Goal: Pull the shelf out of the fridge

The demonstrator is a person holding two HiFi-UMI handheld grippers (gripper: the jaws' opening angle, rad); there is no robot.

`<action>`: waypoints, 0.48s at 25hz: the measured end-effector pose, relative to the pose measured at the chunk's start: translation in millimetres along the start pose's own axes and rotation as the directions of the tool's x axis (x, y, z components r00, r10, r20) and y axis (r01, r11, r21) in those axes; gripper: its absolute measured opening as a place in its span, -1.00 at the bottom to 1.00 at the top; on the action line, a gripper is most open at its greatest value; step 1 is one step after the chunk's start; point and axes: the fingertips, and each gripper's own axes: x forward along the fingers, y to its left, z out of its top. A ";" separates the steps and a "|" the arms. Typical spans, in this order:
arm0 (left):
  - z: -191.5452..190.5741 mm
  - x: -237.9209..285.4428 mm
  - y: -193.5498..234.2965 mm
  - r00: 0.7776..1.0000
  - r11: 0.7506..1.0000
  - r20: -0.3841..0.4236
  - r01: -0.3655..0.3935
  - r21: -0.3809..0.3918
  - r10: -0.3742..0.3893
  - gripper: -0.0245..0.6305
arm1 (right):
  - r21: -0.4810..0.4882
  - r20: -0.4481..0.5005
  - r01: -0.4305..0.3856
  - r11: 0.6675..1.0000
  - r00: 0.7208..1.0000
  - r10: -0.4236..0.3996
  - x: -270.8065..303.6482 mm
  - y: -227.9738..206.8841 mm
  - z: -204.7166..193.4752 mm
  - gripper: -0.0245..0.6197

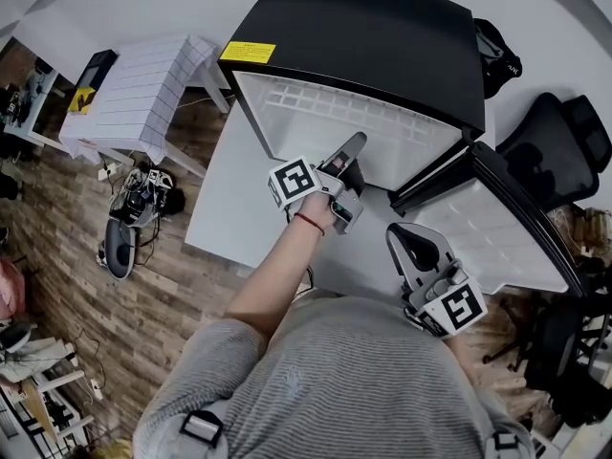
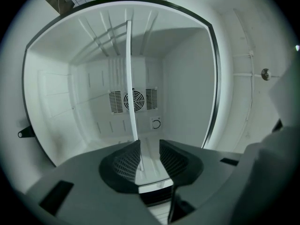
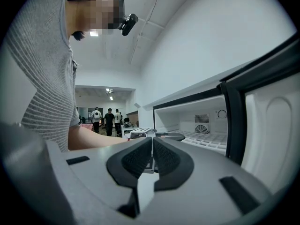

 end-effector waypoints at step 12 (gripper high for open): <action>21.4 4.1 13.6 0.997 0.999 0.060 -0.047 0.003 0.046 -0.57 | -0.001 -0.018 0.002 1.000 1.000 -0.002 1.7 0.9 -2.6 -0.87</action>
